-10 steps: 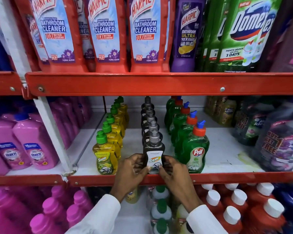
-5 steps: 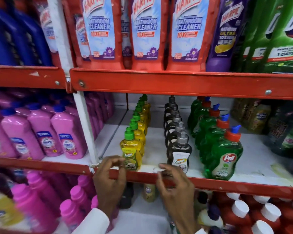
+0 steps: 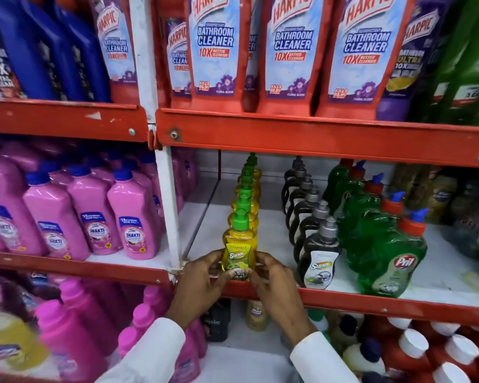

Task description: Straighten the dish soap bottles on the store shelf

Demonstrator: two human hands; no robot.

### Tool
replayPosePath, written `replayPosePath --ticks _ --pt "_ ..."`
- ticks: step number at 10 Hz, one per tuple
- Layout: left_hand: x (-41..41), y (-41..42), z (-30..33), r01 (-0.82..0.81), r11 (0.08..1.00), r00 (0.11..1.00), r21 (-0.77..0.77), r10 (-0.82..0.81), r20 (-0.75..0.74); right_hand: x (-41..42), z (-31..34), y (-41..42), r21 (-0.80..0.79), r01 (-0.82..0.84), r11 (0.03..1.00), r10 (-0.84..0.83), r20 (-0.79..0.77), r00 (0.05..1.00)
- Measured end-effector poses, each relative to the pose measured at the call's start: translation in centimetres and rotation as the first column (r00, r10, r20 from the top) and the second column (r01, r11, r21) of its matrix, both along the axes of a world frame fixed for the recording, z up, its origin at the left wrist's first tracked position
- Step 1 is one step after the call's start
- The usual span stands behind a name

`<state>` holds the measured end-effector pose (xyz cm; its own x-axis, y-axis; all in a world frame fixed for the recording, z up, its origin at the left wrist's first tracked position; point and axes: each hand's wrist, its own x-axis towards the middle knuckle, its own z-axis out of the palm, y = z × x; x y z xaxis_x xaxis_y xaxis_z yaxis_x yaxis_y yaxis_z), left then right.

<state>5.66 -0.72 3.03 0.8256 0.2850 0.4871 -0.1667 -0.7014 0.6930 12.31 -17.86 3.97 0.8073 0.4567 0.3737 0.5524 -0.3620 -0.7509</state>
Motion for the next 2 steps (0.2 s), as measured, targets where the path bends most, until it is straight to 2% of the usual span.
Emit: replayPosePath --ticks 1,2 --pt "0.4 0.4 -0.4 0.007 1.000 1.000 0.003 -0.007 -0.004 0.2 0.1 0.1 0.014 0.003 1.000 -0.002 -0.038 0.999" --pt "0.1 0.3 -0.5 -0.005 1.000 1.000 -0.006 0.005 0.001 -0.9 0.4 -0.3 0.099 0.058 0.993 -0.052 -0.064 0.997"
